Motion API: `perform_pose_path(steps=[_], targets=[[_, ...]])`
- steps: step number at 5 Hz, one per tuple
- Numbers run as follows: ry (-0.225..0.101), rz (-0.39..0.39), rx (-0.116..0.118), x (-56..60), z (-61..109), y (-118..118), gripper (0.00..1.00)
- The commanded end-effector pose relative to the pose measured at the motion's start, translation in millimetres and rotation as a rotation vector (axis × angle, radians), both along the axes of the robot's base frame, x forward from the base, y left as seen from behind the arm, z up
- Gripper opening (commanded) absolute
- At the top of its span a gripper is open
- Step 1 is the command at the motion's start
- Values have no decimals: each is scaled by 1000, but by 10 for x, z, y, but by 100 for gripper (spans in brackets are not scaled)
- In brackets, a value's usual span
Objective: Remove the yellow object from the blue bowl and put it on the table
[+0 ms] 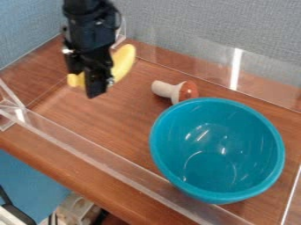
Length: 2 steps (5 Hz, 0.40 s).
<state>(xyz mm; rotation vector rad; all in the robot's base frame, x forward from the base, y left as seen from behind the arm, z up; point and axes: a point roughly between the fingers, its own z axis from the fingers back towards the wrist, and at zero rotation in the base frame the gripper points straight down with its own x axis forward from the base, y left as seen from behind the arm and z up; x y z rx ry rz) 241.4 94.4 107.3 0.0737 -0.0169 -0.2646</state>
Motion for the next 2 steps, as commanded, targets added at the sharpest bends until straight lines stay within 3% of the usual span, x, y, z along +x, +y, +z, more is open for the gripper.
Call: perform_pose_path(steps=[1,2], targets=[[-18,4,7,204,-195,-37,0],[18,-5,-2,343,-511,-153,0]])
